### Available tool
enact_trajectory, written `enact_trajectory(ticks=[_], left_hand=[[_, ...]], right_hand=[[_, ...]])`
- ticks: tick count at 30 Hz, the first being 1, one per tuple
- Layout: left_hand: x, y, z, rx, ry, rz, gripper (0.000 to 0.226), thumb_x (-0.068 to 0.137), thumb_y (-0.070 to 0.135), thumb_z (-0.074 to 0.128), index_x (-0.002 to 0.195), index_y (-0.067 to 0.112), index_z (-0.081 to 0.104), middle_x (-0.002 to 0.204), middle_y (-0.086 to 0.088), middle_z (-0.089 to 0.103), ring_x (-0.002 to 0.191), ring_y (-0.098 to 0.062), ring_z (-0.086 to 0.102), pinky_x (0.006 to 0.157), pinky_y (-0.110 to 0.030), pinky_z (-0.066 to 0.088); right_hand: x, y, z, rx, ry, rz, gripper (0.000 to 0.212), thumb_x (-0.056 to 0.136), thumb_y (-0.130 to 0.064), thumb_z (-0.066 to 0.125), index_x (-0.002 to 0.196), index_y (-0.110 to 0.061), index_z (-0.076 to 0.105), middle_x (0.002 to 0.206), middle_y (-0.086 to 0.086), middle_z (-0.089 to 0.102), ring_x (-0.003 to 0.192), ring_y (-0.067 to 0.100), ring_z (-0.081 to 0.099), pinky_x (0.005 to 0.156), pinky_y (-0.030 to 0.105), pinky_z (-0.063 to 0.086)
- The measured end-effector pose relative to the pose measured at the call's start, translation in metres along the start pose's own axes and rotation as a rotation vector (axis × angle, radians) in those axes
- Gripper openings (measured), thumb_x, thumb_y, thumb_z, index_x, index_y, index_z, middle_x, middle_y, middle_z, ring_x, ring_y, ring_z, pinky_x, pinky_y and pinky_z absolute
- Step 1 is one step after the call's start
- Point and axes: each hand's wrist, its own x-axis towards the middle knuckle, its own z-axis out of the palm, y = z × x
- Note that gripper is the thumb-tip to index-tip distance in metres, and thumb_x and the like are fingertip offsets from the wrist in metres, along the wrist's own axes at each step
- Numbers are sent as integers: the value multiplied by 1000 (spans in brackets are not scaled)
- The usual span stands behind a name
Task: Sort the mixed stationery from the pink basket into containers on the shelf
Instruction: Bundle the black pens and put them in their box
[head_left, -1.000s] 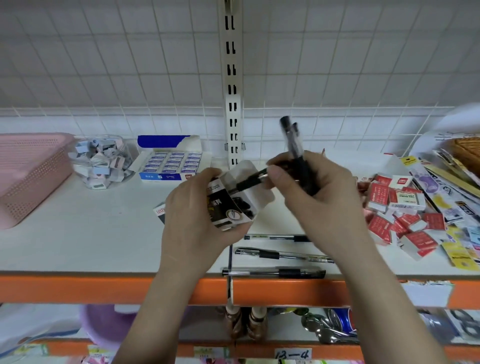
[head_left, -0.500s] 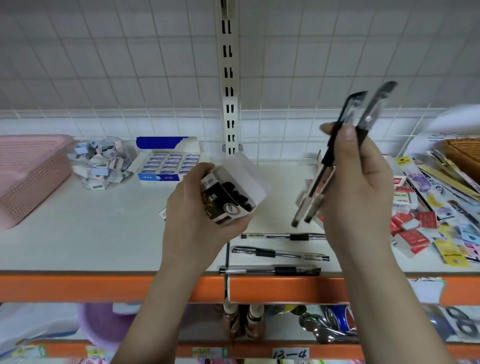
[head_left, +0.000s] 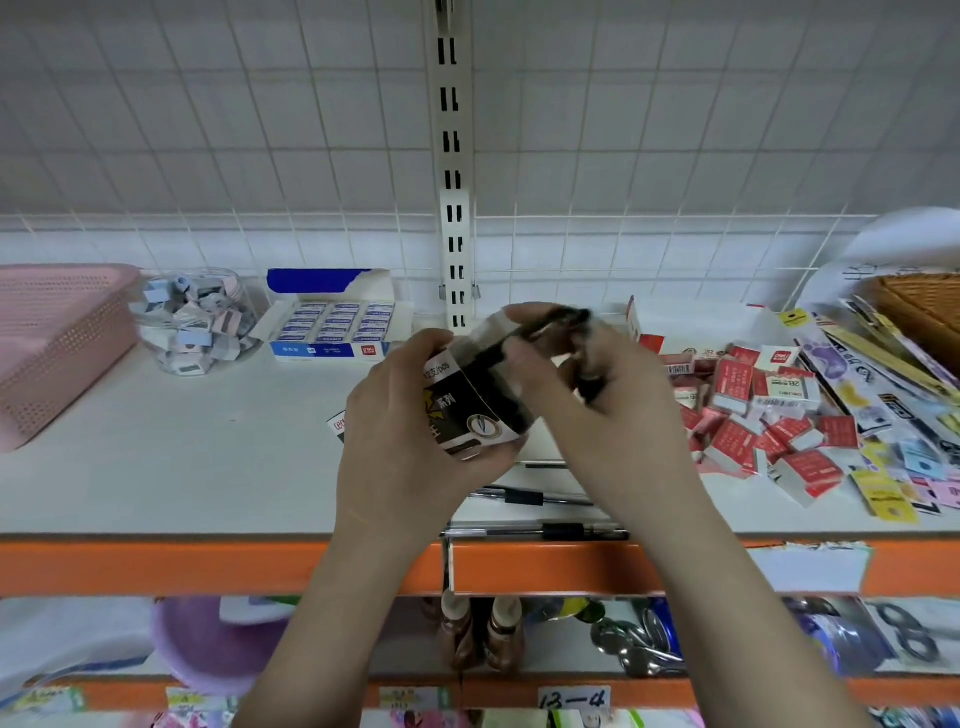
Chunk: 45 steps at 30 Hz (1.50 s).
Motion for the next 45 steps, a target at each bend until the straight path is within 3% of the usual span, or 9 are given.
enact_trajectory(ticks=[3,8,12,20,25,30,35,39,45], left_hand=[[1,1,0,18,17,-16,70,55,49,74,112,34,38,92,15,59,87,-9,60,74,-41,53],[1,-7,-5,8,40,-37,70,55,53,73,113,32,38,96,11,58,89,-16,61,73,-43,53],[-1,-7,-4,109,38,36,72,57,48,77,114,28,39,96,9,58,89,-11,55,76,-39,53],[-3,0,-4,172,28,63,70,53,46,76,110,30,40,92,18,48,90,-9,52,77,-35,48],[-2,5,-5,112,-13,15,69,51,54,67,111,31,42,96,14,59,91,-16,61,79,-42,52],[-1,4,-9,104,-5,-13,67,54,52,69,111,34,40,96,14,58,90,-19,62,79,-47,52],[3,-12,-19,220,36,10,76,57,60,66,119,22,41,104,0,64,94,-25,61,79,-45,52],[5,-23,-25,259,44,-35,82,56,45,83,123,16,44,108,-4,63,98,-30,60,81,-51,50],[6,-26,-27,223,52,-26,76,55,44,76,117,27,36,101,10,54,93,-26,60,77,-42,50]], right_hand=[[-3,5,0,-73,-71,81,32,87,-38,58,119,-33,53,89,-20,60,74,-6,60,64,7,44],[0,-5,-6,221,270,16,19,96,-35,37,82,-24,45,70,-9,47,61,6,43,60,33,40],[2,-12,-12,261,435,-136,22,96,-34,34,90,-27,54,69,-15,44,64,2,42,61,21,37],[-1,-6,1,413,340,-167,13,93,-24,48,100,-28,59,76,-14,56,66,5,55,67,21,46],[-9,8,17,233,271,-192,46,86,-3,62,112,-35,43,67,2,60,64,13,63,66,18,51],[-5,23,11,-208,-50,-253,32,93,-26,45,117,-24,65,121,-11,58,112,5,52,98,14,37],[5,29,-22,-295,-242,-28,25,94,-29,54,116,-29,65,111,-17,63,100,-6,56,81,8,42],[3,44,-35,-715,-748,343,59,78,-46,70,132,-39,47,134,-13,49,121,5,46,99,25,39],[3,46,-28,-779,-813,446,59,74,-35,76,128,-34,49,121,-11,49,111,10,46,93,27,42]])
